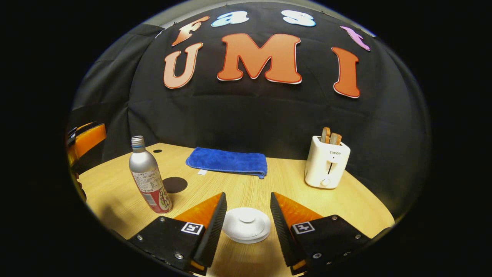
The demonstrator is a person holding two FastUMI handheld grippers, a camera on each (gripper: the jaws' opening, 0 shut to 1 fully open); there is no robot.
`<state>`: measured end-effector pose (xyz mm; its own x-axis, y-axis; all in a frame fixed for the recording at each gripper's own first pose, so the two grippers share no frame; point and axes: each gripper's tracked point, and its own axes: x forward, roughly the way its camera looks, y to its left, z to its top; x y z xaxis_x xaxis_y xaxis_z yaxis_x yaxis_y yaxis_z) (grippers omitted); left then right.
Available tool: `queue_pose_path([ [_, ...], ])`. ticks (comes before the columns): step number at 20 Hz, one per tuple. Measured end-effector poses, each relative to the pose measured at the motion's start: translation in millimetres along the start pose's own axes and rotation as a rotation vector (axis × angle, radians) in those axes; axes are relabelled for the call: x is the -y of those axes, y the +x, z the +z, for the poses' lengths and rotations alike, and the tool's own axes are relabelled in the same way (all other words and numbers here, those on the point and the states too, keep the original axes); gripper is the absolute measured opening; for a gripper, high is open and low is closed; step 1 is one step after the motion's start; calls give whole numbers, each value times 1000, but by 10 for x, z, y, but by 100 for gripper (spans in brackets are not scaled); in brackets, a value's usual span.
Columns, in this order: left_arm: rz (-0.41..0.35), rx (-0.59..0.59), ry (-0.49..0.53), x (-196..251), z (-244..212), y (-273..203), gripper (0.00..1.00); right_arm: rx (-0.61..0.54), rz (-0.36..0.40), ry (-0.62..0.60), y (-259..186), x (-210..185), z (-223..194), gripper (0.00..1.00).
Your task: Open the teacup lid with one hand, grasp the water bottle and pour water into the teacup with the other hand; after pouring, place the water bottle on the coaster and then close the teacup lid.
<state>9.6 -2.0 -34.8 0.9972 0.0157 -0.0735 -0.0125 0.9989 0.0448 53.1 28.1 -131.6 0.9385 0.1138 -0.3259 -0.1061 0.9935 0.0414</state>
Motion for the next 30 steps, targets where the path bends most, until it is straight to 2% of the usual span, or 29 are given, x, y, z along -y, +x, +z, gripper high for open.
queue_pose_path([
  [8,1,-34,6,0,-143,40,97,-95,28,24,228,-23,-343,52],
  [11,2,-37,3,-9,-164,60,100,-100,45,39,252,-60,-332,46],
  [12,-2,-41,3,2,-178,67,100,-100,49,47,259,-63,-330,38],
  [13,-5,-43,3,4,-192,71,100,-98,52,52,273,-66,-319,41],
  [15,-9,-54,1,4,-249,22,99,-99,50,57,276,-47,-319,38],
  [18,-18,-70,0,23,-303,8,99,-107,60,92,269,-30,-317,27],
  [23,-64,-87,5,150,-394,40,100,-104,87,168,222,-27,-278,20],
  [24,-82,-94,0,204,-427,34,97,-95,100,194,201,-34,-241,19],
  [30,-181,-167,-36,520,-717,61,99,-26,96,236,116,60,-35,19],
])
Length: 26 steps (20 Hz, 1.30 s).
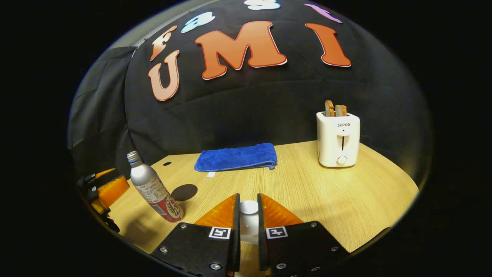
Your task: Open the teacup lid with one hand, grasp the water bottle and pour water into the teacup with the other hand; after pouring, place the water bottle on the coaster and then close the teacup lid.
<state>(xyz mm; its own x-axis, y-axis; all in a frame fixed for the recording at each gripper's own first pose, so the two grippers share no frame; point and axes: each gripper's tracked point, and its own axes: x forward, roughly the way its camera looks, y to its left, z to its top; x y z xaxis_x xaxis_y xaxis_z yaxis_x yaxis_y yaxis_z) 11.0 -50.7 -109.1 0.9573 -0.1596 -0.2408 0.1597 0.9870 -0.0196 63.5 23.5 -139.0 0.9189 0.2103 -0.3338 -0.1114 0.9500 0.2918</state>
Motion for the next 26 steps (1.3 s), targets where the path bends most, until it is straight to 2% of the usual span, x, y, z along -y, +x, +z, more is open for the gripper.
queue_pose_path([
  [9,-55,-171,-36,257,-591,301,99,85,-2,22,-233,105,307,19],
  [14,-49,-257,-36,288,-833,423,99,118,-20,23,-340,213,415,19],
  [15,-51,-256,-35,310,-838,465,97,123,-21,23,-359,237,435,19],
  [17,-39,-252,-33,350,-822,483,87,131,-31,25,-396,298,428,19],
  [18,-28,-251,-25,306,-837,461,87,134,-35,26,-432,316,435,19],
  [21,-17,-263,38,248,-841,449,85,144,-42,24,-472,366,460,19],
  [26,3,-256,291,116,-648,489,84,169,-64,11,-540,504,538,19],
])
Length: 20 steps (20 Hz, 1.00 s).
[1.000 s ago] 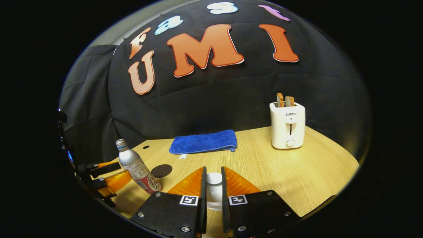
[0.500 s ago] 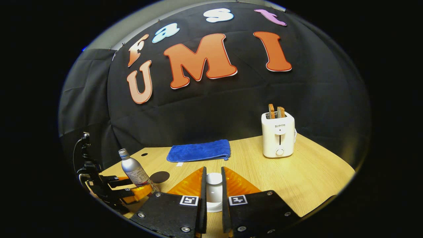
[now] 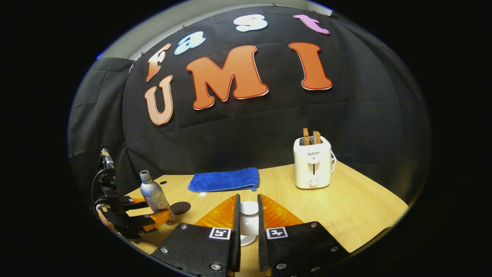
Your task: Open the teacup lid with one hand, grasp the water bottle and pour water into the teacup with the other hand; after pouring, place the water bottle on the coaster and then close the teacup lid.
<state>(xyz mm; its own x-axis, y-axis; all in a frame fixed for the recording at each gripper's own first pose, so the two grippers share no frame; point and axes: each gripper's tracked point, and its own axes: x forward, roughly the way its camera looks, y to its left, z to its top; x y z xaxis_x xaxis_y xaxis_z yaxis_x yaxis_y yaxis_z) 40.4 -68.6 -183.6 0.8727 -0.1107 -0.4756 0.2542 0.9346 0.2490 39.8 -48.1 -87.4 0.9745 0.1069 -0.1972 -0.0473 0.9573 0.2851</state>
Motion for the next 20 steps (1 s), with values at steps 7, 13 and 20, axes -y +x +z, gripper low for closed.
queue_pose_path([
  [7,-26,-12,365,107,160,9,84,28,-22,-13,-137,260,117,19],
  [13,-47,-25,585,266,224,-91,84,43,-41,-19,-240,512,177,19],
  [20,-72,-62,834,364,231,-141,83,43,-57,-9,-305,726,152,19],
])
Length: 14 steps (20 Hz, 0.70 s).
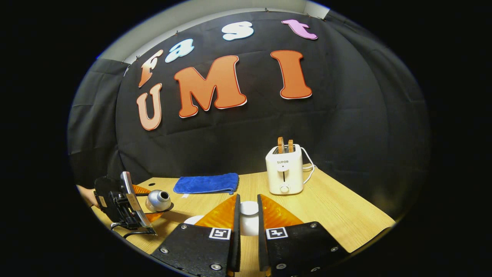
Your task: Open the teacup lid with one hand, grasp the water bottle and pour water into the teacup with the other hand; after pouring, place the water bottle on the coaster and then close the teacup lid.
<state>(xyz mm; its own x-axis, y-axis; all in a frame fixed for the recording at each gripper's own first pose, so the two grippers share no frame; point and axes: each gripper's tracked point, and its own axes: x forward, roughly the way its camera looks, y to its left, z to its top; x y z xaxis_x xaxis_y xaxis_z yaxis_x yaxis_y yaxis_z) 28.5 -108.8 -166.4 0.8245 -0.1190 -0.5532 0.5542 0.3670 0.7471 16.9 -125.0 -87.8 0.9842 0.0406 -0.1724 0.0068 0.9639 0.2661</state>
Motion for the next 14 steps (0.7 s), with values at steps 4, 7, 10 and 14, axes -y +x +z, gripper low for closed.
queue_pose_path([
  [4,-12,-8,140,1,65,16,83,-5,-3,4,5,79,-39,19],
  [7,-12,-19,217,-33,110,-15,83,-9,-3,0,14,111,-56,19],
  [10,-23,-32,294,-57,122,-39,83,-11,1,1,24,129,-73,19],
  [14,-21,-72,378,-91,114,12,84,-12,5,-5,37,153,-90,19],
])
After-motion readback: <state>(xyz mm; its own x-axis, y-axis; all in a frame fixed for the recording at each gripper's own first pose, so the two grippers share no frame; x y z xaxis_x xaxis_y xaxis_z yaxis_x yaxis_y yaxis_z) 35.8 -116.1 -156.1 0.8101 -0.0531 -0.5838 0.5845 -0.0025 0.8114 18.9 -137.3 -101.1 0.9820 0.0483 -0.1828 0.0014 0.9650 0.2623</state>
